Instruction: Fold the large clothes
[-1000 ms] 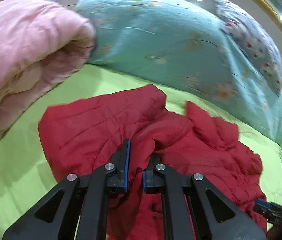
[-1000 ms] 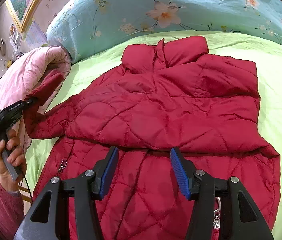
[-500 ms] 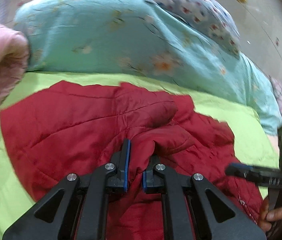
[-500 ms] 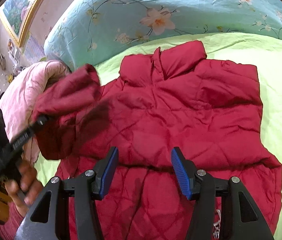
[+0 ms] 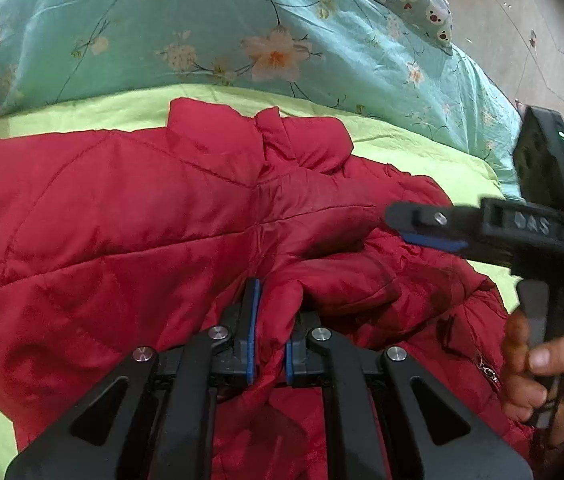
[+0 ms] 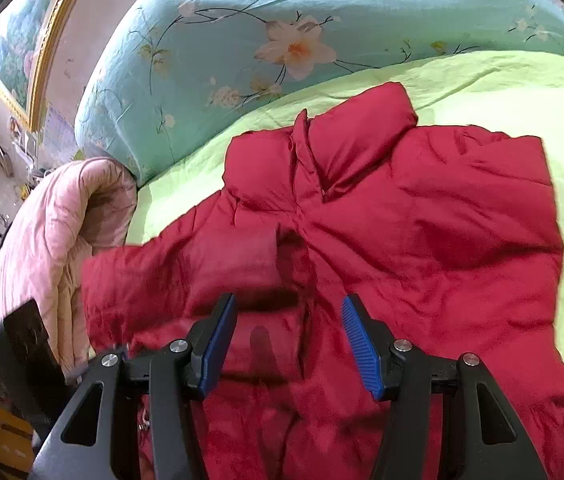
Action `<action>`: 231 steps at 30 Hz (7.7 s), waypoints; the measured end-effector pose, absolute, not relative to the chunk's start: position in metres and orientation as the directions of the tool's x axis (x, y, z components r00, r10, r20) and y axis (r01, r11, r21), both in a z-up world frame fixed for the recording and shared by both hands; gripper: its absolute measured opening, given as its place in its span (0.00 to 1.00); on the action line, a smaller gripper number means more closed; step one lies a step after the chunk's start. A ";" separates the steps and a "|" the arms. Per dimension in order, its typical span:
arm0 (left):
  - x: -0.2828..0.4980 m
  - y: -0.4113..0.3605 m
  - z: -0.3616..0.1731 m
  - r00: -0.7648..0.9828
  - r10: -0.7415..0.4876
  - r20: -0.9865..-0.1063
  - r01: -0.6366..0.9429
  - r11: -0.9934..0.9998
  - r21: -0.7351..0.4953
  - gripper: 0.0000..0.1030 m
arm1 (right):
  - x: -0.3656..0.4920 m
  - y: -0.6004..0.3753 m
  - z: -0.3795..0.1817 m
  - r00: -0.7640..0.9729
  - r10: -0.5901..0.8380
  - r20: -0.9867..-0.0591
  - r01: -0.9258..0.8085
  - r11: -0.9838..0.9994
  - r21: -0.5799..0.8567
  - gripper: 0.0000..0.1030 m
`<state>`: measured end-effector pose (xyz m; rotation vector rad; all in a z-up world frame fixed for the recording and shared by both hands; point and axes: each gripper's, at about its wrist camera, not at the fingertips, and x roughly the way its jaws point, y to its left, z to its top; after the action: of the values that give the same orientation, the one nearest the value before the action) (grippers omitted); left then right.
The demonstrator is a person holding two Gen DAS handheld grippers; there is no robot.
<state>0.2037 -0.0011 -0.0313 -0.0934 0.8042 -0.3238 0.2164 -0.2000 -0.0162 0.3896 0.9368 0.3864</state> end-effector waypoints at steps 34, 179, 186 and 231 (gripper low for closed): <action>0.166 0.033 -0.004 0.638 -0.317 -0.702 0.247 0.947 -0.203 0.64 | 0.214 -0.214 0.005 0.582 0.411 -0.702 -0.132 0.899 0.417 0.04; 0.017 0.111 -0.041 0.573 0.010 -0.819 -0.054 0.998 -0.026 0.69 | -0.035 -0.258 -0.006 0.592 0.120 -0.797 -0.044 0.992 0.117 0.63; -0.002 0.115 -0.046 0.557 0.006 -0.831 -0.053 0.998 -0.028 0.69 | -0.065 -0.274 -0.004 0.598 0.082 -0.797 -0.002 0.995 0.101 0.68; -0.042 0.107 -0.089 0.405 -0.160 -0.900 0.091 0.987 -0.135 0.60 | -0.111 -0.305 -0.061 0.459 0.304 -0.835 0.020 0.936 0.351 0.59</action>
<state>-0.0424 0.1066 -0.0887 -0.0681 1.1429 -0.1588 -0.1114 -0.3047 -0.0610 0.3331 1.0849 0.1786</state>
